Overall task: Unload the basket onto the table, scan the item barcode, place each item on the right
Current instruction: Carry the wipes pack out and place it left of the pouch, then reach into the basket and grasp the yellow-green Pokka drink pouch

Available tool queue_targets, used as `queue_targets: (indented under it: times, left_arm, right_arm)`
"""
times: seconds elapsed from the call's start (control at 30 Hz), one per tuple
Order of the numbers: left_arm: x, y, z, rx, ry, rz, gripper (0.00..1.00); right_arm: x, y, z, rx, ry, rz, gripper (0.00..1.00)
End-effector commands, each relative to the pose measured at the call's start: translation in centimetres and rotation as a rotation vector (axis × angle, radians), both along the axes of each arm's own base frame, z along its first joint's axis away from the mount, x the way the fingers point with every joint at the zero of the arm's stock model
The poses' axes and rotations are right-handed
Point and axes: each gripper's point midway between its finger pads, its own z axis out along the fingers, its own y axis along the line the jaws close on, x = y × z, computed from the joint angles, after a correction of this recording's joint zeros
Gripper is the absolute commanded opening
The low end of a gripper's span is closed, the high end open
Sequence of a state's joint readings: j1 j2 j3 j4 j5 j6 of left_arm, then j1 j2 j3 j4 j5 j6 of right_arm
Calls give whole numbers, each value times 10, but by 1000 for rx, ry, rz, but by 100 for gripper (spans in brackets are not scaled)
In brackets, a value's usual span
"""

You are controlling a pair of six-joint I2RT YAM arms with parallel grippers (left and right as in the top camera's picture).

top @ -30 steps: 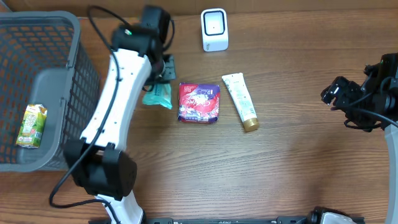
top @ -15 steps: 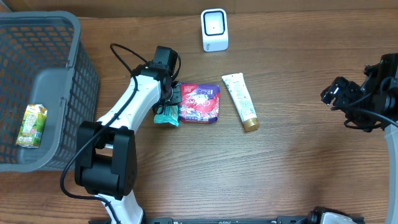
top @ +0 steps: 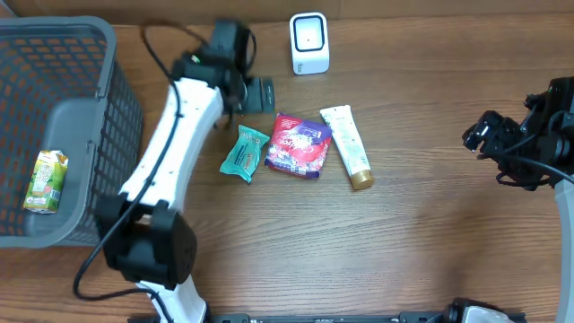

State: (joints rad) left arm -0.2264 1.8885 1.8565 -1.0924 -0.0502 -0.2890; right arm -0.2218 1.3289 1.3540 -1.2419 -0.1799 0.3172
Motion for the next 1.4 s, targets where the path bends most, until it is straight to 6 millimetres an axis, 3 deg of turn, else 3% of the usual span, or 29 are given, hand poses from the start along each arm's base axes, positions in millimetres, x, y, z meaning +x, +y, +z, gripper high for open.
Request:
queue_targets:
  times: [0.0,0.07,0.13,0.2,0.43,0.53,0.6,0.73,0.8,0.93,1.17,1.37]
  left_arm:
    - [-4,34,126,49,-271,16,100]
    - [-19,60,162,63,-317,72,99]
    - [-36,90,179,85,-321,143,100]
    - [-56,129,183,114,-293,248,100]
    - [-138,265,149,101,-74,704,100]
    - [-152,300,133,44,-53,816,100]
    - [-163,325,111,27,-20,892,100]
    - [-160,347,68,28,18,919,100]
    - [-149,356,34,65,28,858,100]
    - [-132,370,-1,132,-6,752,100]
    - [-116,384,-47,335,-12,406,100]
    - [-110,389,-62,443,-23,249,95]
  right_arm:
    - [4,0,8,-1,-29,4,95]
    - [4,0,8,0,-29,3,95]
    - [4,0,8,0,-29,4,95]
    - [4,0,8,-1,-29,4,95]
    - [4,0,8,-1,-30,4,95]
    - [4,0,8,-1,-30,4,95]
    - [4,0,8,-1,-29,4,95]
    - [4,0,8,-1,-30,4,95]
    - [4,0,8,-1,-30,4,95]
    - [4,0,8,-1,-29,4,95]
    - [4,0,8,-1,-29,4,95]
    - [4,0,8,-1,-28,4,95]
